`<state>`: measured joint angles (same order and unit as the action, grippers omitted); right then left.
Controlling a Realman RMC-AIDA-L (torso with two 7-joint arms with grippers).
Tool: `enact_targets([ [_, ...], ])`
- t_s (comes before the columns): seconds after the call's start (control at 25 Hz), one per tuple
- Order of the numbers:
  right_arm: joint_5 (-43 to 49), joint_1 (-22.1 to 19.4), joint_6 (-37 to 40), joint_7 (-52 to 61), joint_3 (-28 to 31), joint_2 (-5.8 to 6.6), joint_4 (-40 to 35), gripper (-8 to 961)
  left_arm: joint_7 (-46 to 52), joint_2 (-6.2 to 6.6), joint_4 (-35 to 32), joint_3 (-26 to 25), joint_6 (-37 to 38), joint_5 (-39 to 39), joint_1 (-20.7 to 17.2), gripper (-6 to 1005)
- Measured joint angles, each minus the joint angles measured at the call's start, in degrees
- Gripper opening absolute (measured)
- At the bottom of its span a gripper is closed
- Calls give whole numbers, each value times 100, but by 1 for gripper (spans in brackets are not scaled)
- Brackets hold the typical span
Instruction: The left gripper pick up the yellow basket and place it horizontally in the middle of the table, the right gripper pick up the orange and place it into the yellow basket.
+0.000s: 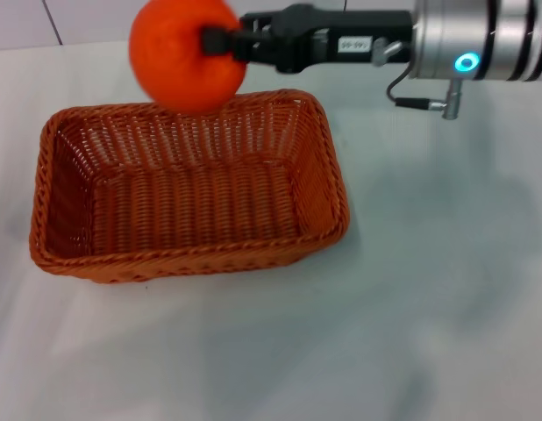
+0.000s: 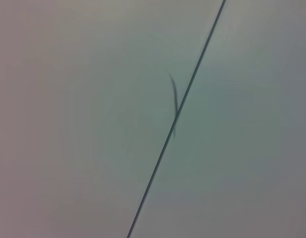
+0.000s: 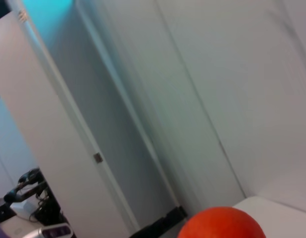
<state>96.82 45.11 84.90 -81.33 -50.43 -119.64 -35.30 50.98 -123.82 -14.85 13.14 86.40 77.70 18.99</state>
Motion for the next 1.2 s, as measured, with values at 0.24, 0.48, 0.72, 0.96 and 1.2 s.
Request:
enact_targets([
  [0.24, -196, 16, -55, -212, -97, -7, 251, 299, 0, -5, 9, -3, -1, 0, -5, 593],
  [0.48, -242, -131, -43, -245, -106, 18, 260, 603, 0, -1, 51, 8, 0, 1, -7, 592],
  [0.72, -302, -292, -15, -422, -57, 18, 265, 842, 0, 5, 97, 10, 0, -1, 8, 592],
  [0.96, -772, -659, -169, -1564, -40, -13, 454, 843, -48, -8, 96, -9, 60, -1, -17, 593],
  [1.2, -2350, -1213, -511, -3854, 160, -22, 1468, 843, -190, -21, 185, -348, 112, -8, -70, 593],
])
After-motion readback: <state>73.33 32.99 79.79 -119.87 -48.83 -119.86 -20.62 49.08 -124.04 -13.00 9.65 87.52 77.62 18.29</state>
